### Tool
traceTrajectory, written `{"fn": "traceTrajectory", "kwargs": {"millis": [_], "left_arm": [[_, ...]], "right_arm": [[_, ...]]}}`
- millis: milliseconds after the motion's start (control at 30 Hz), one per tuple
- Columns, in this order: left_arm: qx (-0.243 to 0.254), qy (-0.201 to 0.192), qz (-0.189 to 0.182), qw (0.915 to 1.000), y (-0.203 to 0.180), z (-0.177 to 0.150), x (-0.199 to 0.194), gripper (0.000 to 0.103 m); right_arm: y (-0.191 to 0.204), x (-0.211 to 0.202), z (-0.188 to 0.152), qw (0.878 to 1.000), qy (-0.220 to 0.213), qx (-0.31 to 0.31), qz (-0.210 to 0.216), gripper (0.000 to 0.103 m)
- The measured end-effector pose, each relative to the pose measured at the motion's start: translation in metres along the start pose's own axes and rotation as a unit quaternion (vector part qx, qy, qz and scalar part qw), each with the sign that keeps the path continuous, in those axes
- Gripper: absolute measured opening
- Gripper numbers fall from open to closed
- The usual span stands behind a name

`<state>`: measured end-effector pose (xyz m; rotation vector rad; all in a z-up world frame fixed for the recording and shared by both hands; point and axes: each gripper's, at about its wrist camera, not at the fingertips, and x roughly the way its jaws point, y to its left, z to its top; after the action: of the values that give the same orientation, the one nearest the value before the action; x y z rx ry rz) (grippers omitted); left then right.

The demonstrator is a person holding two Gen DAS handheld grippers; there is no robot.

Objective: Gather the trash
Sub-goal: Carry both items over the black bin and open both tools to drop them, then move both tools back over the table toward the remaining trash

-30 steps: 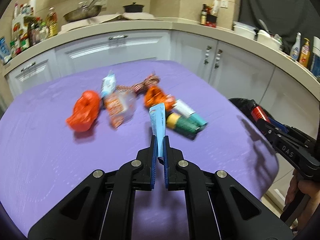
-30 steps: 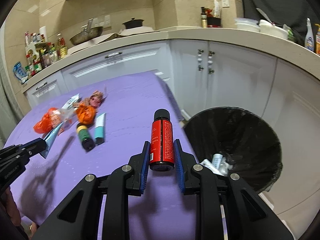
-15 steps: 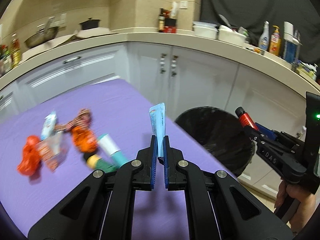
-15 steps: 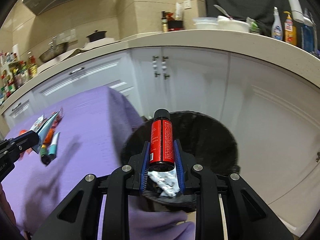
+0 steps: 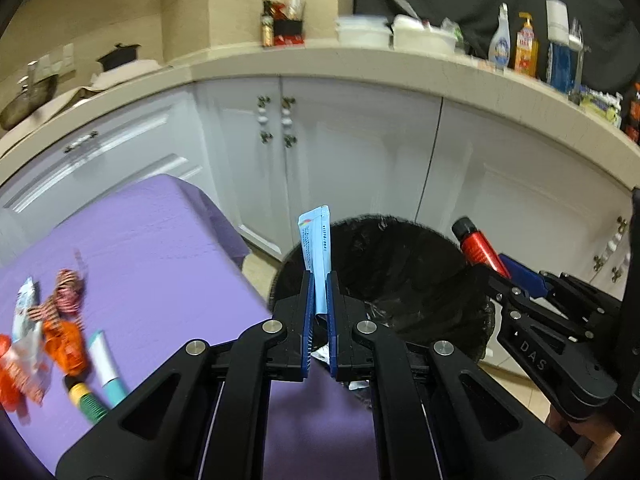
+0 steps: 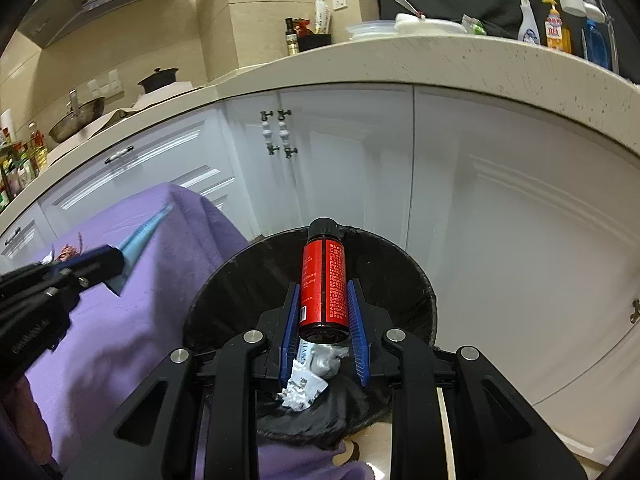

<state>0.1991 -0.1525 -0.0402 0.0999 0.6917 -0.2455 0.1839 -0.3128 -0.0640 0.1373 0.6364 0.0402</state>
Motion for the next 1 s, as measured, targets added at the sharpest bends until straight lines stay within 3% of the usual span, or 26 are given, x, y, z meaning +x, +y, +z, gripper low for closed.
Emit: {"fn": "traceTrajectory", "kwargs": {"millis": [167, 267, 433, 567, 767, 1000], "left_arm": [[0.005, 0.019, 0.008, 0.9998, -0.004, 0.001, 0.022, 0.015], [0.001, 0.015, 0.010, 0.9998, -0.002, -0.001, 0.020, 0.027], [-0.005, 0.003, 0.019, 0.9998, 0.007, -0.003, 0.008, 0.028], [-0.019, -0.005, 0.028, 0.9994, 0.021, -0.009, -0.011, 0.037], [-0.039, -0.019, 0.057, 0.9974, 0.056, -0.023, -0.048, 0.044], [-0.085, -0.035, 0.123, 0.9881, 0.115, -0.050, -0.097, 0.050]], "right_arm": [[-0.008, 0.013, -0.002, 1.000, 0.008, 0.010, -0.006, 0.041], [-0.007, 0.012, -0.003, 1.000, 0.008, 0.008, -0.010, 0.041], [-0.003, 0.008, -0.002, 1.000, 0.007, 0.007, -0.010, 0.041], [0.007, 0.002, -0.001, 1.000, 0.005, 0.005, -0.004, 0.041], [0.047, -0.011, -0.001, 0.999, -0.003, -0.023, 0.033, 0.041], [0.110, -0.017, -0.004, 0.994, -0.002, -0.062, 0.094, 0.041]]}}
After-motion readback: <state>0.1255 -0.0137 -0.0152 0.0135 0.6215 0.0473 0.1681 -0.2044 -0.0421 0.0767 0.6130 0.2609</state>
